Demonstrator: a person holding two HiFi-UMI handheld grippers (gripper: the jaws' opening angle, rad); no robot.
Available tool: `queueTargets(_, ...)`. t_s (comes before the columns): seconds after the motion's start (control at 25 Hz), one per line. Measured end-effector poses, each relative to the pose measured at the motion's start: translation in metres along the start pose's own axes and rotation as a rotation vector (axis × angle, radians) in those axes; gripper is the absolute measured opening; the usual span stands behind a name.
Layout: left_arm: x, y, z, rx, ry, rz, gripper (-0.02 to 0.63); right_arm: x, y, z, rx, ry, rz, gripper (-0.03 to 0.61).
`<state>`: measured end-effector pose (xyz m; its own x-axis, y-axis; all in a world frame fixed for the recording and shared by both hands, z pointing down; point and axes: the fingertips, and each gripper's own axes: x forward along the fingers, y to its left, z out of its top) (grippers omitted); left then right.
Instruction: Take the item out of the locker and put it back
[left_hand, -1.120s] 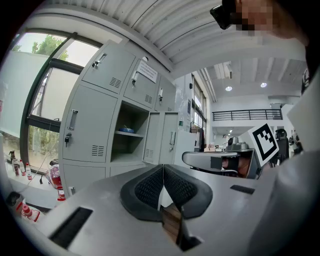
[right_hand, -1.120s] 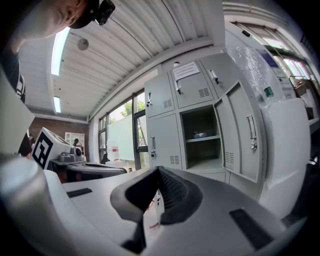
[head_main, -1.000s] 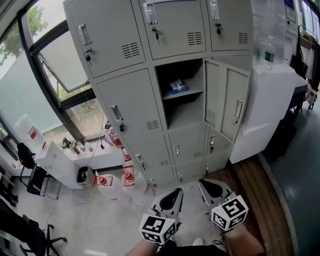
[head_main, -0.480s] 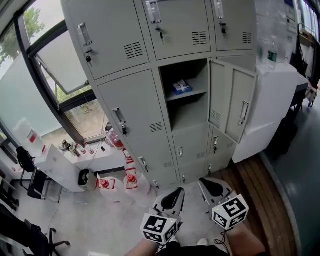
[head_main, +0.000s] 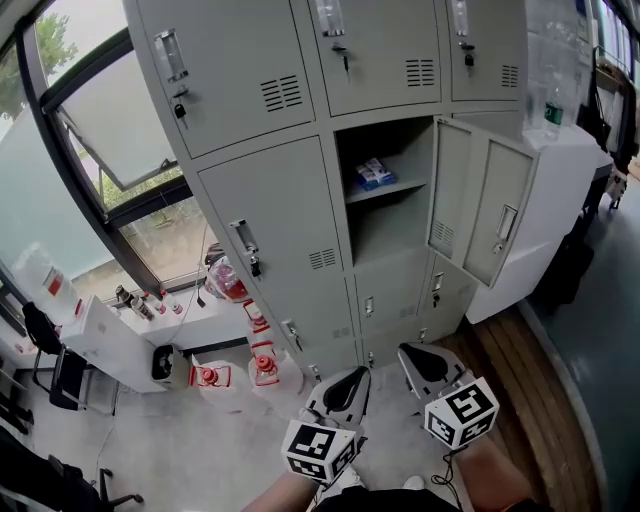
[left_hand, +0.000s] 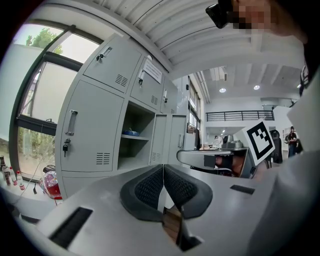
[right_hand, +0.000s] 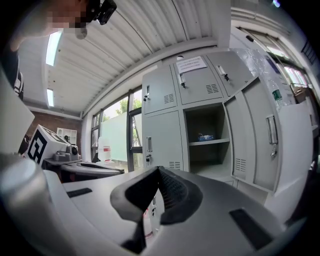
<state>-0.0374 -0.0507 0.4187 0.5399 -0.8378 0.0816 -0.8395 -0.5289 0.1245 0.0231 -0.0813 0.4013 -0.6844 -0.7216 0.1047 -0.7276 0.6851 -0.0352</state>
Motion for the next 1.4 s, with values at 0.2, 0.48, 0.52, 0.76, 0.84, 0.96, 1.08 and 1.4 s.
queueTargets(0.2, 0.005, 0.028, 0.006, 0.003, -0.011, -0.027, 0.018, 0.029, 0.005, 0.006, -0.012, 0.002, -0.023, 0.052)
queueTargets(0.48, 0.007, 0.065, 0.018, 0.008, -0.031, -0.067, 0.018, 0.067, 0.015, 0.017, -0.033, -0.007, -0.063, 0.052)
queueTargets(0.52, 0.007, 0.069, 0.02, 0.008, -0.033, -0.074, 0.018, 0.072, 0.016, 0.018, -0.034, -0.01, -0.07, 0.052)
queueTargets(0.76, 0.006, 0.084, 0.03, 0.018, -0.043, -0.109, 0.018, 0.09, 0.022, 0.031, -0.045, -0.033, -0.101, 0.052)
queueTargets(0.84, 0.006, 0.087, 0.033, 0.017, -0.049, -0.113, 0.018, 0.093, 0.024, 0.034, -0.052, -0.035, -0.104, 0.052)
queueTargets(0.96, 0.008, 0.089, 0.036, 0.014, -0.054, -0.119, 0.018, 0.098, 0.023, 0.038, -0.059, -0.039, -0.109, 0.052)
queueTargets(1.08, 0.011, 0.089, 0.039, 0.016, -0.058, -0.123, 0.018, 0.102, 0.02, 0.043, -0.066, -0.045, -0.111, 0.052)
queueTargets(1.4, 0.031, 0.095, 0.049, 0.029, -0.065, -0.106, 0.018, 0.118, -0.003, 0.058, -0.082, -0.068, -0.098, 0.052)
